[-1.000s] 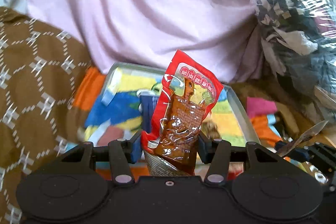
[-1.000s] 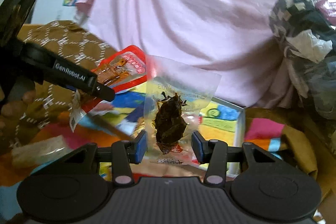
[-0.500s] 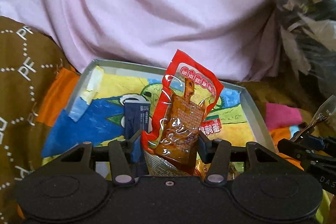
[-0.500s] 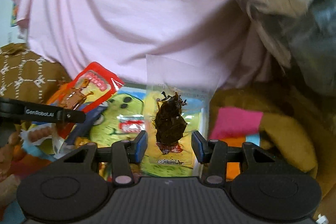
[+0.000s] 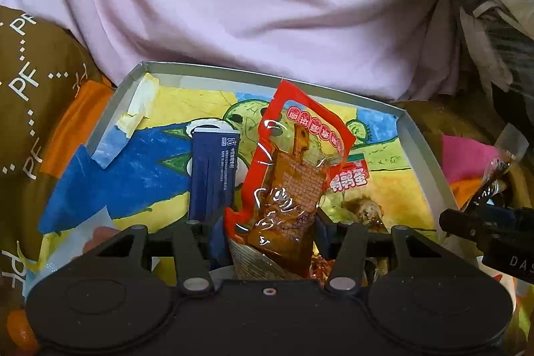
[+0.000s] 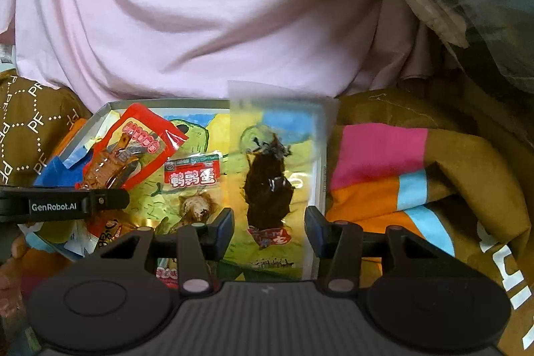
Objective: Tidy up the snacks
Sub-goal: 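Carry both packets into the metal tray and open both tools to release them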
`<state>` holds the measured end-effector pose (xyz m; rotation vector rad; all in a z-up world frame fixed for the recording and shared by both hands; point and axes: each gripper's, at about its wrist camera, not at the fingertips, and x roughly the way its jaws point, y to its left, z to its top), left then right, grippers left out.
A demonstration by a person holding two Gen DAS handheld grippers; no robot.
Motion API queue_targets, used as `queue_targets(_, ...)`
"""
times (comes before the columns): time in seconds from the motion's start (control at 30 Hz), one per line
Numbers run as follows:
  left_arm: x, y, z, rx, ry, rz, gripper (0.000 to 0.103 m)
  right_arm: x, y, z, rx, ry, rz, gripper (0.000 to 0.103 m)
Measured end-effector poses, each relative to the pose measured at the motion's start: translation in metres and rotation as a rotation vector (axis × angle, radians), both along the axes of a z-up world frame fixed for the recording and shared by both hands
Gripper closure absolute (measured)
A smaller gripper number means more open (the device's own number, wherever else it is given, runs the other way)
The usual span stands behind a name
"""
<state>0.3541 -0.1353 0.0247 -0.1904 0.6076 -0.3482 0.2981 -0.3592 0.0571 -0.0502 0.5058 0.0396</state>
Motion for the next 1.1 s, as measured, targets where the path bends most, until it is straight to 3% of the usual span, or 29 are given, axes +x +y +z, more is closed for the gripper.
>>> queue_targets(0.53,0.003,0.004,-0.002,0.006,0.023,0.032,0.045,0.011,0.005,-0.006,0.047,0.013,-0.036,0.048)
queue_targets(0.63,0.001,0.006,0.000,0.000,0.014,0.038,0.043,0.009,0.005,-0.007,0.047,0.013,-0.039,0.037)
queue_targets(0.7,0.001,0.007,0.002,-0.003,0.012,0.045,0.039,0.007,0.006,-0.008,0.044,0.005,-0.043,0.023)
queue_targets(0.77,-0.001,0.010,0.004,-0.012,0.006,0.056,0.035,0.003,0.007,-0.008,0.033,-0.006,-0.053,0.016)
queue_targets(1.1,-0.023,0.025,0.025,-0.030,-0.065,0.115,0.006,-0.019,0.012,0.005,0.023,-0.062,-0.077,0.000)
